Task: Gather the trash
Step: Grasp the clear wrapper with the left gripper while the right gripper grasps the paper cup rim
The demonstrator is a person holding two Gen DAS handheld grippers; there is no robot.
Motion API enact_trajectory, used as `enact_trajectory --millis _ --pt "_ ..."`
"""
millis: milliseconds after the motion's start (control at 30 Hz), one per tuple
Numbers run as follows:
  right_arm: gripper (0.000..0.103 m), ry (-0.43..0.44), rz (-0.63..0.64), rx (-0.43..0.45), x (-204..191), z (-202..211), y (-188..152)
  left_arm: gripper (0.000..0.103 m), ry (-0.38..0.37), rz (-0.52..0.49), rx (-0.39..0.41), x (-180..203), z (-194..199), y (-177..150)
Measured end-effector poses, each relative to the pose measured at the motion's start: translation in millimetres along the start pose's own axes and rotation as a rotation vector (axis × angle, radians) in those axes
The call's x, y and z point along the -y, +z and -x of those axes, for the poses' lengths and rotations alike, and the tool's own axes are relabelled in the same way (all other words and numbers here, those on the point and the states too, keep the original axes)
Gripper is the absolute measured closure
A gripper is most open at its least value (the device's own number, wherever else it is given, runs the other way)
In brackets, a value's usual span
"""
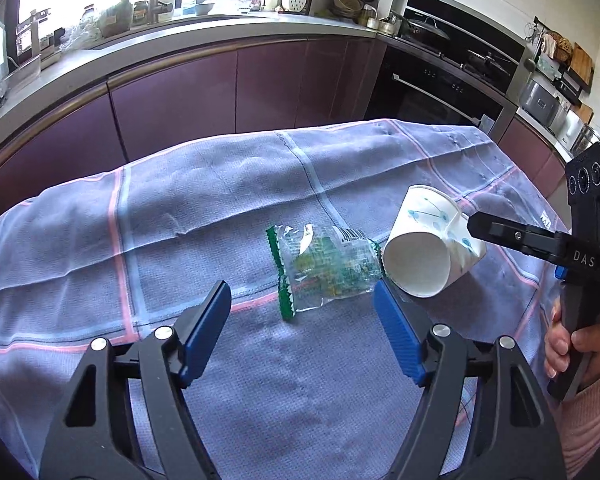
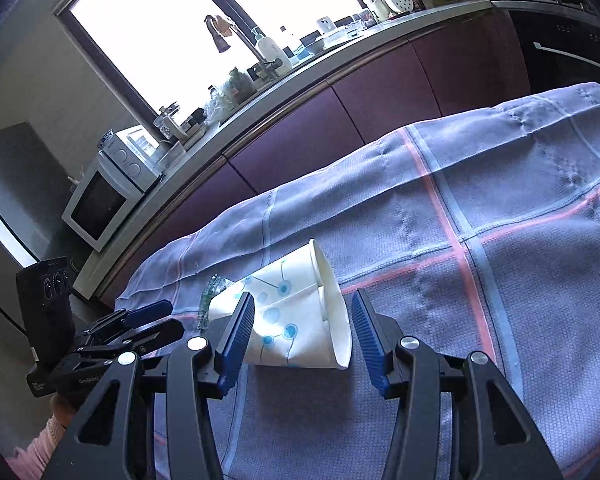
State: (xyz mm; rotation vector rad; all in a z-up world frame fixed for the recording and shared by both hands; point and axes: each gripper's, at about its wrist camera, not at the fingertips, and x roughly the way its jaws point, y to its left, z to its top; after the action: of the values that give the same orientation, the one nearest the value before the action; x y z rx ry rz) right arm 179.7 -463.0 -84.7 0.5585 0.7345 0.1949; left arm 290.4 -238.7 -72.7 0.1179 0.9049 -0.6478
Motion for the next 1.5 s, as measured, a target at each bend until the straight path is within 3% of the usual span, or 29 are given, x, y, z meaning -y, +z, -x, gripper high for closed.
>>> enact_trajectory --millis 233,300,433,733,1167,1500 --pt "0.056 0.024 0.002 -0.016 2 -3 -3 0.034 -0.039 0.029 -0.07 -1 -31 6" --pt "0.058 0.028 -0.002 -0.017 2 -3 -4 0.039 -0.047 0.037 -0.071 -3 -35 7" --pt "0.067 0.035 0.004 -0.022 2 -2 -6 0.06 -0.076 0.051 -0.075 -3 -38 9" --pt "0.088 0.043 0.017 -0.016 -2 2 -9 0.081 -0.066 0.059 -0.049 -3 -25 1" --pt "0.101 0.136 0.068 -0.011 -28 18 -20 0.089 -0.093 0.073 -0.012 -11 8 -21" --pt "0.101 0.161 0.081 0.027 -47 33 -27 0.092 -0.046 0.081 0.079 -28 66 -48"
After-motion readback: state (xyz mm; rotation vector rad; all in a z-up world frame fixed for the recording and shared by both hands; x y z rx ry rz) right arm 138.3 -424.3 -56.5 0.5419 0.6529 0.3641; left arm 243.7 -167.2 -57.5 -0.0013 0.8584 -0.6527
